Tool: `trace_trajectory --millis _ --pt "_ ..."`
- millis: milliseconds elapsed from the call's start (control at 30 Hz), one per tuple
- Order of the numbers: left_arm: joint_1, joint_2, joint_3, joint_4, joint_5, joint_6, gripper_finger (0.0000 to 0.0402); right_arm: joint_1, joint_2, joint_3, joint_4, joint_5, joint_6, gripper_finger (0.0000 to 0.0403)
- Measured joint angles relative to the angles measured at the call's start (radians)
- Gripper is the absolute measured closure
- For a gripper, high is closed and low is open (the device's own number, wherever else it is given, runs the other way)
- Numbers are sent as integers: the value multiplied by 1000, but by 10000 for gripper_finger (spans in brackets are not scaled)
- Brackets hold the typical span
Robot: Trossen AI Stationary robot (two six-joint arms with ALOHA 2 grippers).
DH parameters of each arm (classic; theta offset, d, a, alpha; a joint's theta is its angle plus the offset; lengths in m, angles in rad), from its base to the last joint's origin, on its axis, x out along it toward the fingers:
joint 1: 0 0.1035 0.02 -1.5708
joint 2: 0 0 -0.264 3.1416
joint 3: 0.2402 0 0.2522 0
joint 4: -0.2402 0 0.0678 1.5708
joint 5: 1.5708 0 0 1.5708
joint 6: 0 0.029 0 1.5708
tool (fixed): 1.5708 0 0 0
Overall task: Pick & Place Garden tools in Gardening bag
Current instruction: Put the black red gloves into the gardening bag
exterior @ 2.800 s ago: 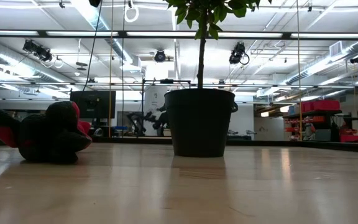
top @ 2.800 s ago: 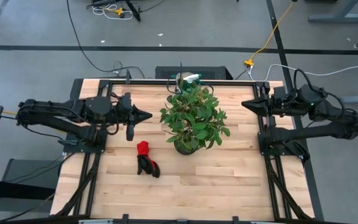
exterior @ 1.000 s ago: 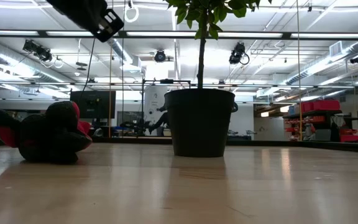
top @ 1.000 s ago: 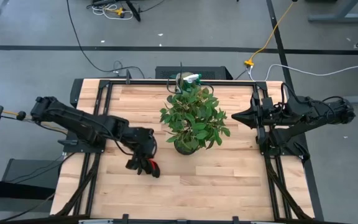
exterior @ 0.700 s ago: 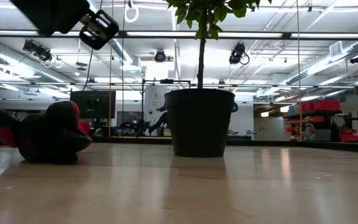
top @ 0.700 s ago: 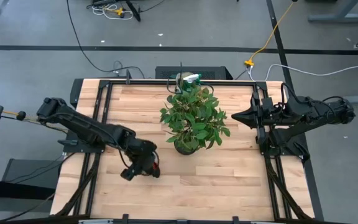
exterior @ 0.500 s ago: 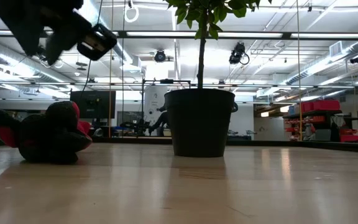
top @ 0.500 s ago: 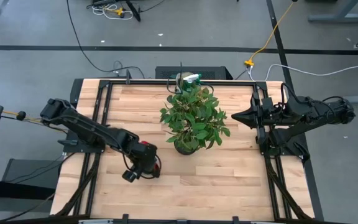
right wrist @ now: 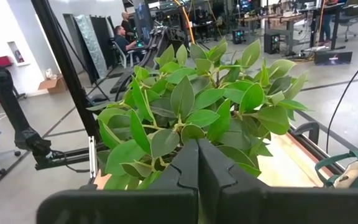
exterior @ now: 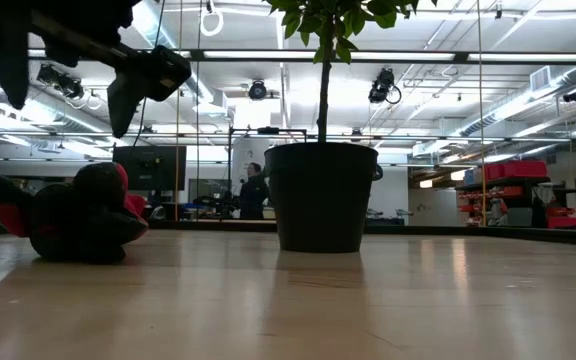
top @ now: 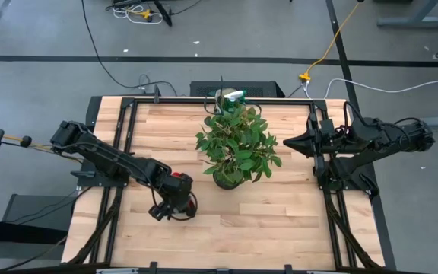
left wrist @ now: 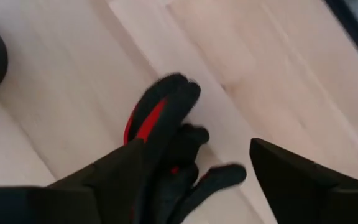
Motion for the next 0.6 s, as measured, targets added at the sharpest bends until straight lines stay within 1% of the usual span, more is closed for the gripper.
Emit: trace_trajectory --millis 133,233,300,467,600 --pt "0 0 -1 -41 -6 73 80 0 0 0 -10 -2 3 403" --pt "0 0 -9 -60 -34 126 71 0 2 0 -18 -2 3 403" --pt "1 -1 -20 -53 -51 154 69 0 5 0 -17 -2 3 403" --pt "1 -1 -59 -44 -53 259 69 0 18 0 -18 -2 3 403" --pt "0 -1 -91 -30 -95 318 69 0 31 0 -18 -2 3 403"
